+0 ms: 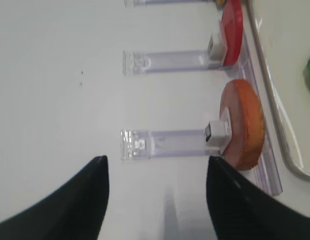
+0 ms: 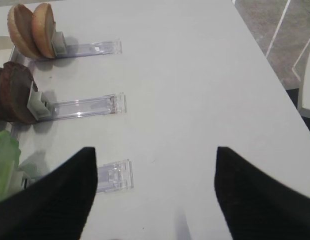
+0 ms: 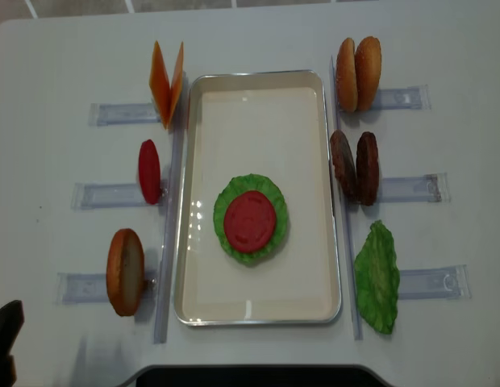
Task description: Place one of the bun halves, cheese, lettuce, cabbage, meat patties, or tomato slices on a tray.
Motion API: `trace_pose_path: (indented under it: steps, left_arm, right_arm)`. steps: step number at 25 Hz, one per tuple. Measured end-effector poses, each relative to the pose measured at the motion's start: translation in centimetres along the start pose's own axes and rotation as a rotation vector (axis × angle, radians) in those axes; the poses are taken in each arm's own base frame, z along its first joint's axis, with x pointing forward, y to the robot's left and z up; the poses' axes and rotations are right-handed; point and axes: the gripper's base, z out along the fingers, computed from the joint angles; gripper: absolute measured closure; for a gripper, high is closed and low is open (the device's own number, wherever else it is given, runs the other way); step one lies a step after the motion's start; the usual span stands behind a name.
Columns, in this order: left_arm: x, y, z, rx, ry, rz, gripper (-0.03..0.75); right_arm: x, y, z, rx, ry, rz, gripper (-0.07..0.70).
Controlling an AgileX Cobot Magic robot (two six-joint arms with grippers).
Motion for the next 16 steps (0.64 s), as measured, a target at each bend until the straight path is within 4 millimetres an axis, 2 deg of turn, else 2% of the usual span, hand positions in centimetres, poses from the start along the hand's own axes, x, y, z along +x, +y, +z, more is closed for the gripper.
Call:
trace_pose_path:
  steps: [4,16]
  left_arm:
    - [1.2,0.0,-1.6,-0.001,-0.134,0.002,0.247]
    - [1.3,0.0,-1.6,-0.001,-0.139,0.002,0.247]
  right_arm:
    - [0.0,0.0,0.0,0.0,0.0,0.0,0.157]
    - [0.0,0.0,0.0,0.0,0.0,0.0,0.157]
